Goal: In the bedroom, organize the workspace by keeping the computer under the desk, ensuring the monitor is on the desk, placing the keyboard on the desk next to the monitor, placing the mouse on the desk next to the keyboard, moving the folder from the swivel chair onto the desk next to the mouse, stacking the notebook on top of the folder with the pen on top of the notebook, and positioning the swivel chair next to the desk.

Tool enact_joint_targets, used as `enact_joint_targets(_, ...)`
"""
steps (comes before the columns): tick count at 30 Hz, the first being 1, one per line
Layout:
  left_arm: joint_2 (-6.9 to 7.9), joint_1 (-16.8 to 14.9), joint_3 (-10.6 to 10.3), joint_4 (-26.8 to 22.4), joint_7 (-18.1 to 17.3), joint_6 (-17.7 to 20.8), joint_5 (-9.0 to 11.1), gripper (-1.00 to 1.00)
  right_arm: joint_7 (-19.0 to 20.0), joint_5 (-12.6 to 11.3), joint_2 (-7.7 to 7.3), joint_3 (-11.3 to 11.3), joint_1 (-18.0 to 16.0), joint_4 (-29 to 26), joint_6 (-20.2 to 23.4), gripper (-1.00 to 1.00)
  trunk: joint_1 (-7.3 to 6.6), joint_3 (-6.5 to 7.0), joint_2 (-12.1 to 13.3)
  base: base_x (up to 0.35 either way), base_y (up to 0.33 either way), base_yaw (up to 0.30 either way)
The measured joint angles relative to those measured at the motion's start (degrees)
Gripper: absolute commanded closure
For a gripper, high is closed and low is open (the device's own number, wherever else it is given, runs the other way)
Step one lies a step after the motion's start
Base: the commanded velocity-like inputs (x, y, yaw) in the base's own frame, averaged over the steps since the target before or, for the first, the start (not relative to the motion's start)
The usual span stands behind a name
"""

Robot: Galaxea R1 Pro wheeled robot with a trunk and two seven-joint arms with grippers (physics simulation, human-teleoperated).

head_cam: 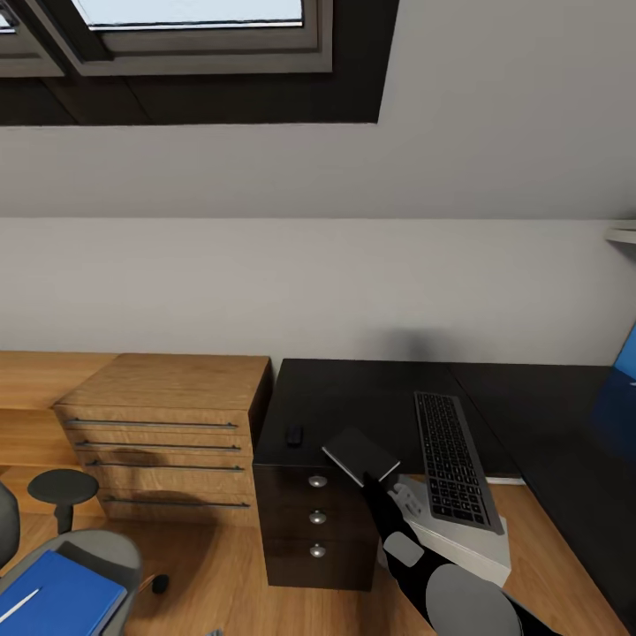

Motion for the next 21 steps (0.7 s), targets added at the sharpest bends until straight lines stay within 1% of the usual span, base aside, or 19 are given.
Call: enact_joint_targets(21, 0.03, 0.0, 0.0, 0.0, 0.0, 0.0, 0.0, -1.0, 0.04, 0.0, 0.0, 0.0, 0.01, 0.0, 0.07, 1.0, 0.0, 0.0, 0.0, 0.0, 0.0, 0.0)
